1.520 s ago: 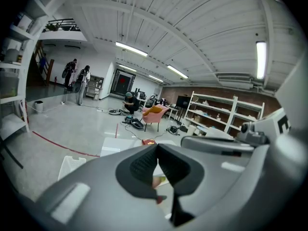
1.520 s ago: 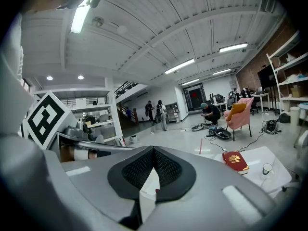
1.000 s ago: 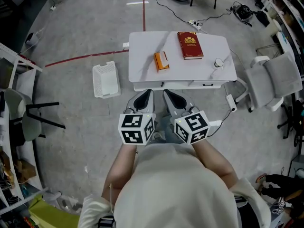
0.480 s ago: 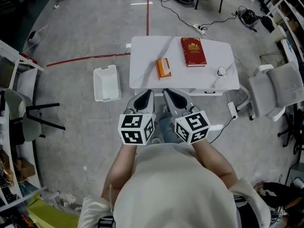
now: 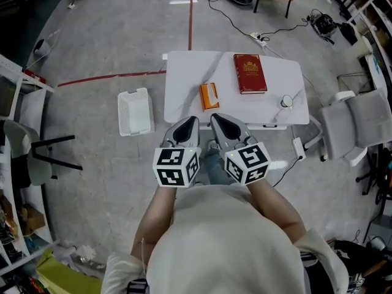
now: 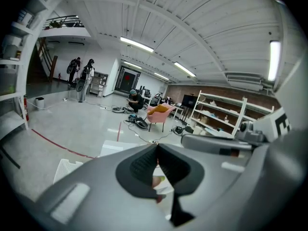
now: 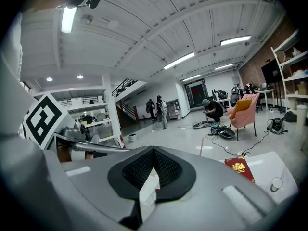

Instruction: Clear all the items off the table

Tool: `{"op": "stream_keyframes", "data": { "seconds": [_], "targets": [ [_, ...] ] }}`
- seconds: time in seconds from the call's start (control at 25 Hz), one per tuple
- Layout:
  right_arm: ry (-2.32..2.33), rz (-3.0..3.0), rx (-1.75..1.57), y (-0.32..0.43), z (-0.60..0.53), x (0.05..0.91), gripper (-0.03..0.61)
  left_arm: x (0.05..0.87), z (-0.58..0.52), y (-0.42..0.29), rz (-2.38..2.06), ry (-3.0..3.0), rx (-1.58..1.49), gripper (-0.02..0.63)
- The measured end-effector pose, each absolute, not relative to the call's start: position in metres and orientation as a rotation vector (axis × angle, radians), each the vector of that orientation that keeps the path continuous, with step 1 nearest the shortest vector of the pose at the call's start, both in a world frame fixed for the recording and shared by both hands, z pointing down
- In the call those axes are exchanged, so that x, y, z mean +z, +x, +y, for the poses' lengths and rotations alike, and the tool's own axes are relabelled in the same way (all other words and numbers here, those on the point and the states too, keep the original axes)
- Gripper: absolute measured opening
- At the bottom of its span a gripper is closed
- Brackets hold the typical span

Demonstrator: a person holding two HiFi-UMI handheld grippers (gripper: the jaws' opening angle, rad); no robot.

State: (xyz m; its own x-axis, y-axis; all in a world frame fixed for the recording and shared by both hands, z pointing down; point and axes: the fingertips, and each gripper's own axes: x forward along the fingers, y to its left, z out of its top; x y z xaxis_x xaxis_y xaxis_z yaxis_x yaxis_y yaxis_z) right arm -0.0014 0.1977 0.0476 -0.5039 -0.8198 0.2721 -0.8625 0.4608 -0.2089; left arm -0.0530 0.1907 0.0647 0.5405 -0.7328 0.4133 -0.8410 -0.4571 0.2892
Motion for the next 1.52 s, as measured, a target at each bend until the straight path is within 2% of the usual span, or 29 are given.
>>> {"op": "stream_keyframes", "data": {
  "seconds": [0.76, 1.52],
  "targets": [
    [1.392, -2.559, 0.523, 0.031, 0.116, 0.060, -0.002, 0.082, 0.110, -0.024, -1.325, 2.230, 0.342, 0.009],
    [1.262, -2.476, 0.623, 0.060, 0.051, 0.126, -0.002, 0.135, 0.049, -0.004, -1.374, 2.114, 0.387, 0.009]
  ]
}}
